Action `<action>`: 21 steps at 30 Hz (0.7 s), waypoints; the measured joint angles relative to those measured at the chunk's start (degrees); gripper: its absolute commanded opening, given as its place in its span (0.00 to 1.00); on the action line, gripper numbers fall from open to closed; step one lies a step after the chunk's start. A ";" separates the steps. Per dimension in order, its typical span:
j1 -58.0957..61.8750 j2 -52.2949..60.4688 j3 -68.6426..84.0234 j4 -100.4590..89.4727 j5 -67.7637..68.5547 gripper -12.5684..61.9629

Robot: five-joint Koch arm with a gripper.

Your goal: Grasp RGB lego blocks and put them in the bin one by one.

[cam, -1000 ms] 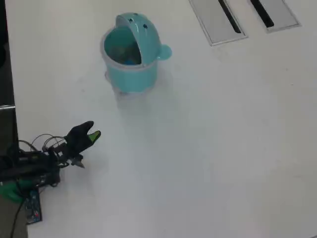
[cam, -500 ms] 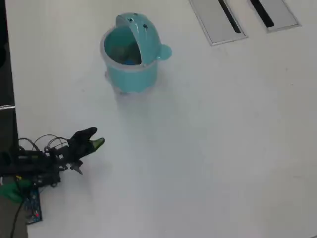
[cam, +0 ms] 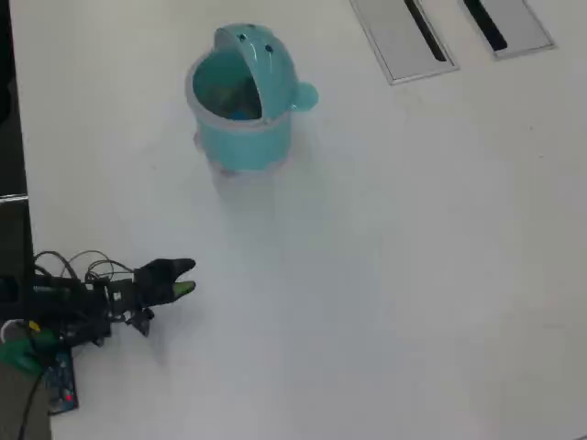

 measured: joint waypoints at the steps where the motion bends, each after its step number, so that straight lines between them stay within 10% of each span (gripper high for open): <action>1: 0.09 0.00 0.00 1.67 0.00 0.65; 21: 0.88 0.00 0.00 21.09 7.03 0.64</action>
